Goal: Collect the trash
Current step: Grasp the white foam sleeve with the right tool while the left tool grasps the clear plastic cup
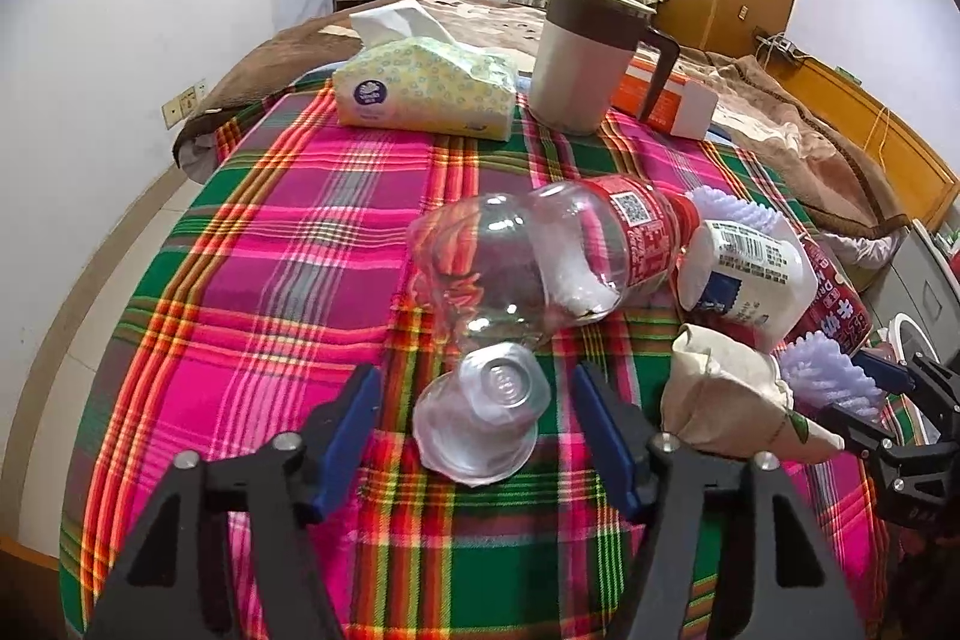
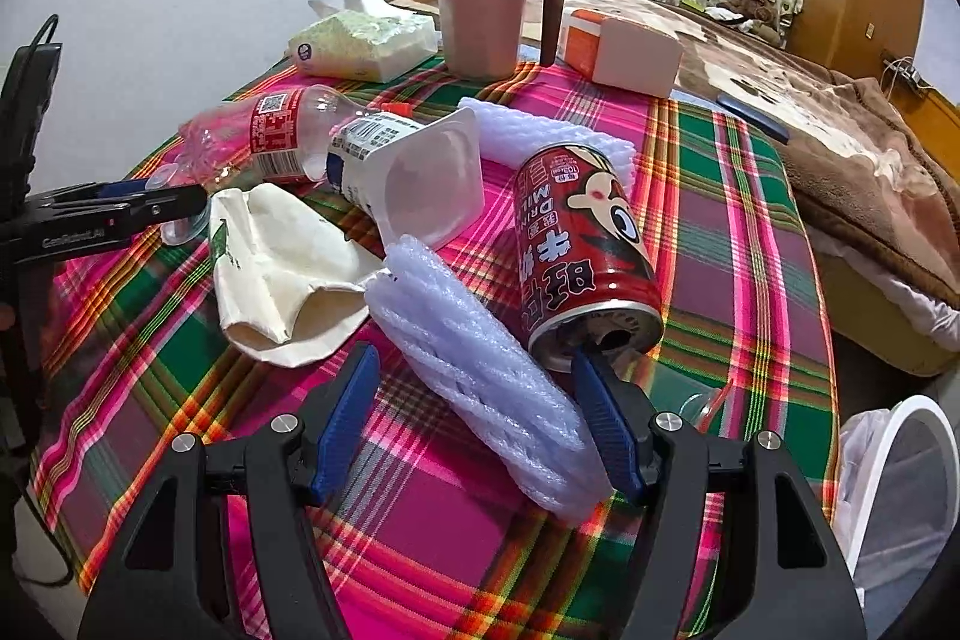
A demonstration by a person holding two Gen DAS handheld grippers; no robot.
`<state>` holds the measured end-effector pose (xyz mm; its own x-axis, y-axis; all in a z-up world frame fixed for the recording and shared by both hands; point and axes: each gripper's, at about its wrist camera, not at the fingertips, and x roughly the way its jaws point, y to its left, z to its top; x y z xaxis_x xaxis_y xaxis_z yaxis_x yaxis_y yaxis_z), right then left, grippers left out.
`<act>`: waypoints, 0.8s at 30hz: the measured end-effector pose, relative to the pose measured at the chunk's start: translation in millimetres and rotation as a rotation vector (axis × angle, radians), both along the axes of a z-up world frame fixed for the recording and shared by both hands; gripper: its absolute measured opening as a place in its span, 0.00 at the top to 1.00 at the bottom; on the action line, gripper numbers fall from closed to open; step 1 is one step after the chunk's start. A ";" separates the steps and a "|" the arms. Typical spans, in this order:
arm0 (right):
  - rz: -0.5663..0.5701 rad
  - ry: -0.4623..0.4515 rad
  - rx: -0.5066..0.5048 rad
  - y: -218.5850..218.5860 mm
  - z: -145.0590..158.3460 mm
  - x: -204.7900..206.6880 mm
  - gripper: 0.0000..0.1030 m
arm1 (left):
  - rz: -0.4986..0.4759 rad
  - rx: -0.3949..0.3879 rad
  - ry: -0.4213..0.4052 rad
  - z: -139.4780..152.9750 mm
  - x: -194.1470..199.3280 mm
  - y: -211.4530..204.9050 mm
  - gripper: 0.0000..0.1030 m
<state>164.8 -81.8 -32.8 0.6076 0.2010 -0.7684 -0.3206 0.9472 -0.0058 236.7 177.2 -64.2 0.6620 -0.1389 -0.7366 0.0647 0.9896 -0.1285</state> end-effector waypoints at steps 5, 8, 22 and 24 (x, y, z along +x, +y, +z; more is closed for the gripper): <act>-0.011 -0.002 0.014 -2.8 -0.2 0.5 0.35 | -0.011 -0.003 -0.006 -0.1 0.2 -1.4 0.49; -0.022 -0.001 0.017 -5.5 -0.5 0.7 0.44 | -0.015 -0.007 -0.003 -0.7 0.9 -1.7 0.54; -0.034 -0.022 0.037 -7.6 2.6 -5.1 0.69 | -0.006 0.003 -0.025 1.3 -4.6 -1.1 0.67; -0.034 -0.021 0.043 -8.0 2.8 -6.3 0.69 | -0.003 0.002 -0.033 2.8 -6.7 -0.4 0.68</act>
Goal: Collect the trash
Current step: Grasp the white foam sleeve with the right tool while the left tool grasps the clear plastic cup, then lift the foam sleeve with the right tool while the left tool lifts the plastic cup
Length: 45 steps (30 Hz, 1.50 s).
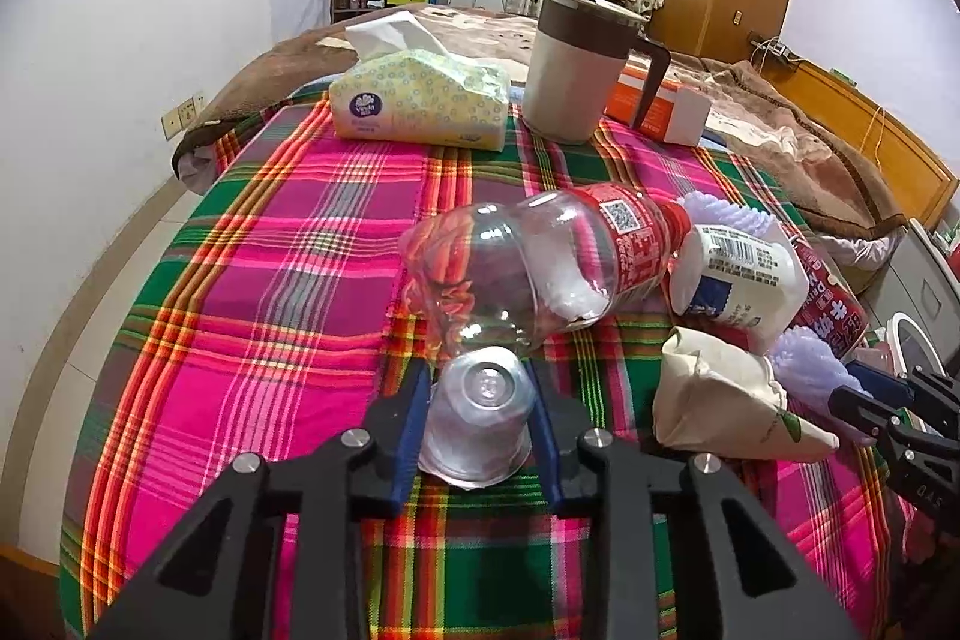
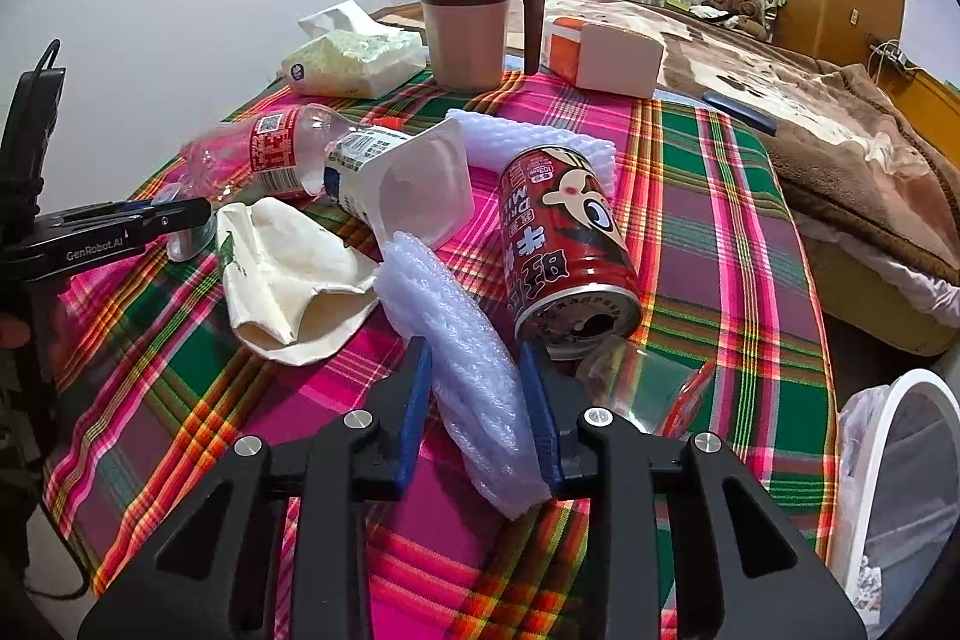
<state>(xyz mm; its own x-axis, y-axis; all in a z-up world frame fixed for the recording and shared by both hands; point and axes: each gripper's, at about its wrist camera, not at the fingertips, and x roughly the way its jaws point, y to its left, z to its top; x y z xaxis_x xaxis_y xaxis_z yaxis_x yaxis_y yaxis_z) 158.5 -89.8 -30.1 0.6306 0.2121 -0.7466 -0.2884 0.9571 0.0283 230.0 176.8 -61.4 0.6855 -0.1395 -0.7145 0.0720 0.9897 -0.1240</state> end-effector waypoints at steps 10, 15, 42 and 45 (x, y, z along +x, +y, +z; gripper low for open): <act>-0.002 -0.002 0.023 -1.8 1.7 -6.0 0.72 | -0.011 0.017 -0.020 6.6 -13.0 -5.4 0.68; 0.002 -0.007 0.027 -2.6 3.4 -11.1 0.79 | -0.016 0.012 -0.021 7.9 -18.6 -7.8 0.68; -0.059 -0.070 0.125 -42.1 29.4 -50.3 0.89 | -0.147 0.024 -0.117 54.1 -82.5 -75.1 0.68; -0.081 -0.087 0.130 -53.2 34.0 -56.6 0.89 | -0.174 0.022 -0.127 59.3 -86.7 -90.3 0.68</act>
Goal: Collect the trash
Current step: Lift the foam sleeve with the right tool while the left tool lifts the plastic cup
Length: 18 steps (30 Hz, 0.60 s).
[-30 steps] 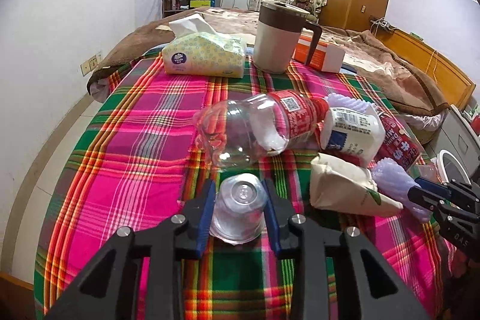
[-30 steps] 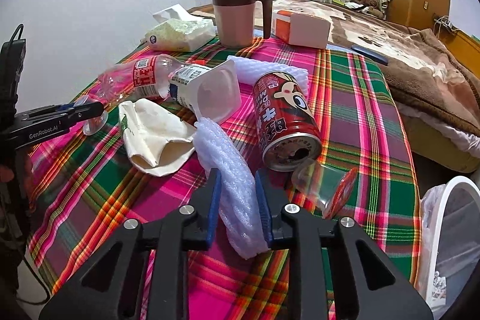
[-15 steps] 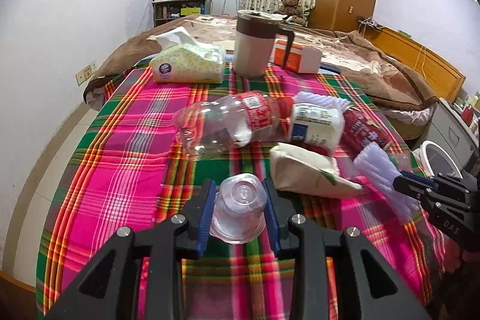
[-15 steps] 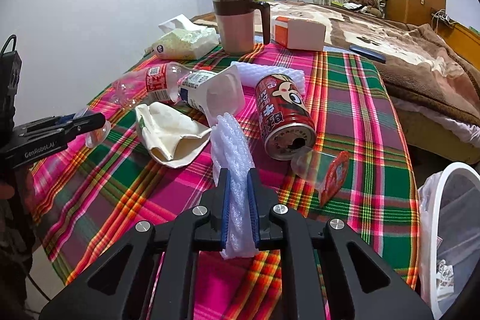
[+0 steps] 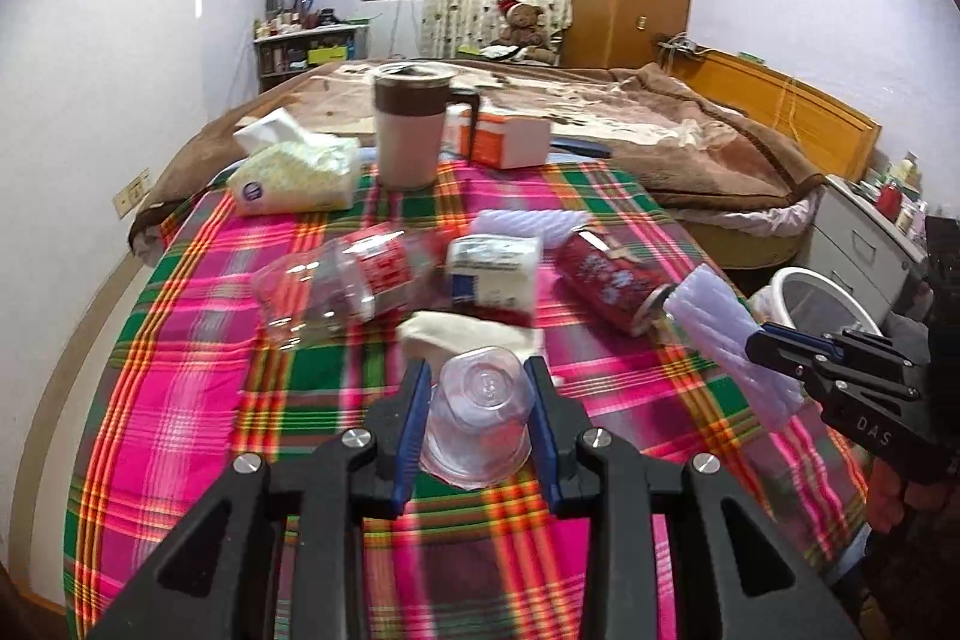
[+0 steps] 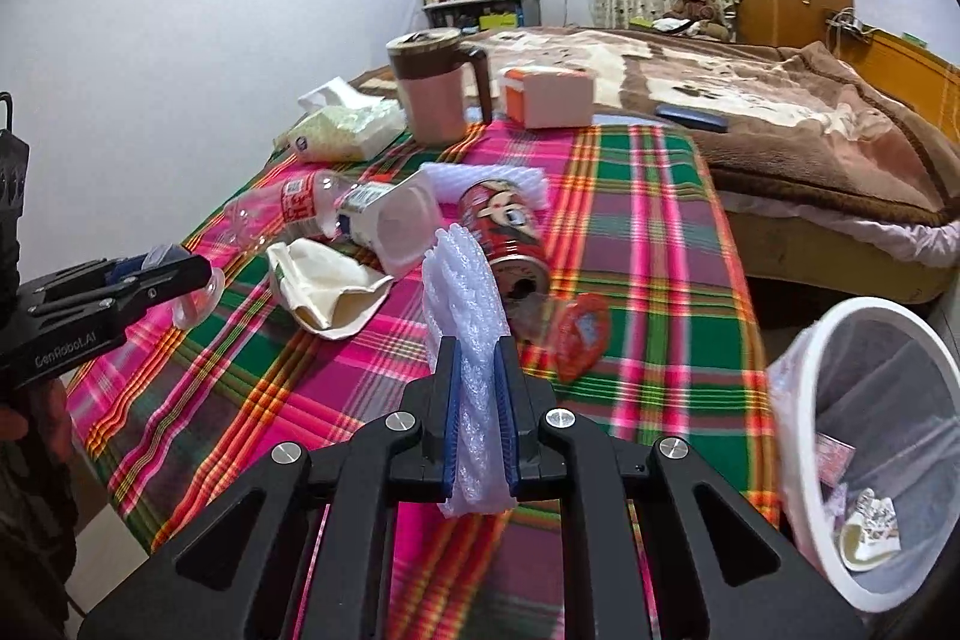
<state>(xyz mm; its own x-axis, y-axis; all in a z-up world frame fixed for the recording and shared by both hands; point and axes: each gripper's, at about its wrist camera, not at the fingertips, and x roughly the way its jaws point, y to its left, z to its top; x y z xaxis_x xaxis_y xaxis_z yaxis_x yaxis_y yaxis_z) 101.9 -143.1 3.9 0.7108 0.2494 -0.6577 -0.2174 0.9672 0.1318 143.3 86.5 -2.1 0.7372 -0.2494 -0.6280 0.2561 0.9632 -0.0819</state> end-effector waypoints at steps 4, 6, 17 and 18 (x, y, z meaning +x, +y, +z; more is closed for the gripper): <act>-0.034 -0.015 0.005 -15.3 4.5 -5.5 0.89 | -0.042 0.001 -0.011 5.0 -4.8 -20.7 0.68; -0.053 -0.023 0.008 -24.1 6.5 -7.7 0.89 | -0.061 0.003 -0.015 7.1 -6.0 -31.2 0.68; -0.162 -0.054 0.012 -73.6 14.3 -27.6 0.89 | -0.182 -0.007 -0.029 15.4 -11.4 -97.7 0.68; -0.172 -0.056 0.011 -78.8 15.1 -29.6 0.89 | -0.193 -0.009 -0.031 16.5 -12.3 -104.3 0.68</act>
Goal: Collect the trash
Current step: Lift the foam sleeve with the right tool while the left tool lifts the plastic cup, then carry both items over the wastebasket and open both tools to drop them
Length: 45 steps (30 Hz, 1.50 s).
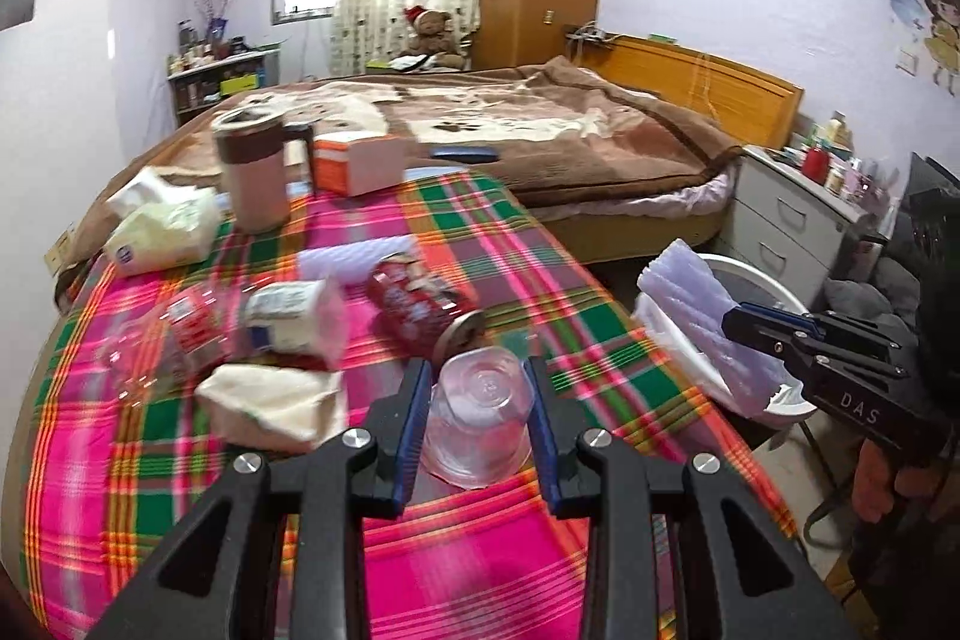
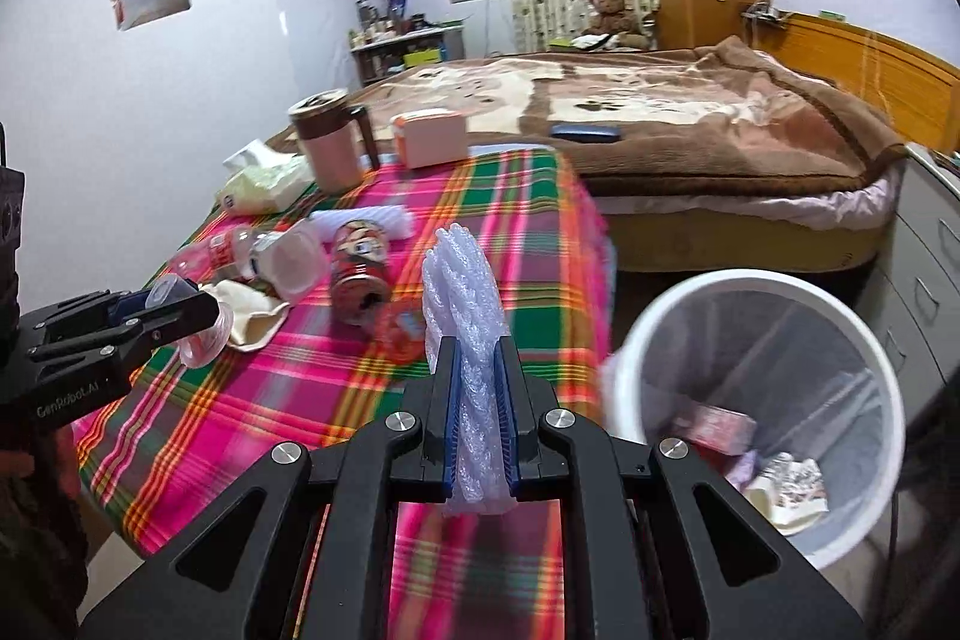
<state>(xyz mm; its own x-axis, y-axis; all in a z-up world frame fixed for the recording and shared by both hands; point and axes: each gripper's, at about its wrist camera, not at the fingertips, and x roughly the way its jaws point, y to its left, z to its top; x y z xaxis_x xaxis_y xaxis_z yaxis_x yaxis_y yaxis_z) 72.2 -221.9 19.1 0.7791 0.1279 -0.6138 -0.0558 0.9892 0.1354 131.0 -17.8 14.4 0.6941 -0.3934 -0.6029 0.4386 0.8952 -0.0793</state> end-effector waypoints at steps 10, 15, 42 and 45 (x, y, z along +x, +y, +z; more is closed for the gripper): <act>-0.120 -0.008 -0.006 -46.9 3.3 -14.2 0.89 | -0.117 -0.006 -0.006 7.4 -5.2 -65.1 0.68; -0.175 0.002 -0.014 -67.1 1.2 -19.2 0.89 | -0.180 -0.015 -0.005 8.7 -4.8 -98.9 0.68; -0.367 0.115 -0.015 -145.4 -31.3 -26.4 0.89 | -0.366 0.024 0.086 -22.9 6.0 -226.4 0.68; -0.378 0.125 -0.010 -150.2 -33.7 -25.3 0.88 | -0.369 0.006 0.107 -24.9 8.2 -228.0 0.66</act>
